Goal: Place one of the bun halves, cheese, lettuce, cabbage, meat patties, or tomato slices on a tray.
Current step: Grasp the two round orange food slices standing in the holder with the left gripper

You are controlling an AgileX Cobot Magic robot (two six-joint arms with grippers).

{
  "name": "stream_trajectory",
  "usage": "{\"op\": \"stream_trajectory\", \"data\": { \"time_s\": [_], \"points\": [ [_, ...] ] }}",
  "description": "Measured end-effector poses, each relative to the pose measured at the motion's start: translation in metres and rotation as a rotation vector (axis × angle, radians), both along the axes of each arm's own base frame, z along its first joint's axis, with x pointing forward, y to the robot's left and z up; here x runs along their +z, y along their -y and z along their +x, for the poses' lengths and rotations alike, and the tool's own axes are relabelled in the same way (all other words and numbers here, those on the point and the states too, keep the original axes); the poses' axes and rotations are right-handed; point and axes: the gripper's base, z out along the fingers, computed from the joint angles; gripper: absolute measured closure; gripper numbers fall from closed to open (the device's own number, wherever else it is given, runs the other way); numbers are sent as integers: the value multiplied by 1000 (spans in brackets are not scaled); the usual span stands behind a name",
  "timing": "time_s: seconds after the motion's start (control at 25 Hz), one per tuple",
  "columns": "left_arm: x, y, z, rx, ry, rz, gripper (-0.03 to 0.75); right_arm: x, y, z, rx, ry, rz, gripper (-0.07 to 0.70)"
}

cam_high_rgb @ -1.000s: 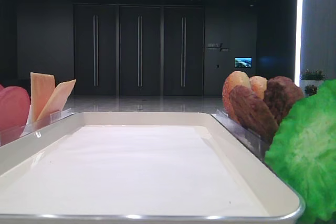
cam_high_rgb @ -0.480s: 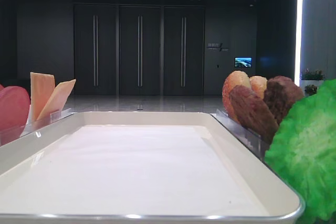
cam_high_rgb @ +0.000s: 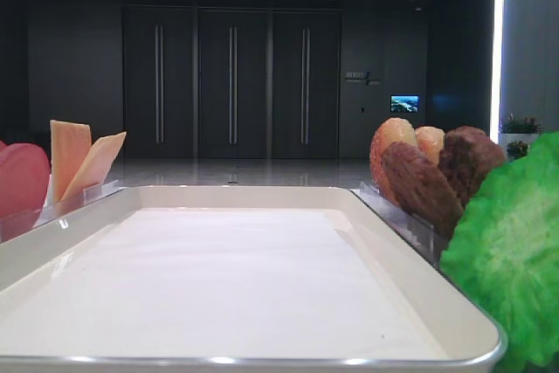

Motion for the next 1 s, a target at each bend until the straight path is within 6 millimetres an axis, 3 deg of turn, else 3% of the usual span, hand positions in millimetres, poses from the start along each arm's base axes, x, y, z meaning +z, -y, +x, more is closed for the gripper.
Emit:
{"op": "stream_trajectory", "data": {
  "time_s": [0.28,0.8,1.0],
  "points": [
    [20,17,8,29,55,-119,177,0,0,0,0,0,0,216],
    [15,126,29,-88,-18,-97,177,0,0,0,0,0,0,216],
    [4,150,32,-96,-34,-74,178,0,0,0,0,0,0,216]
  ]
}}
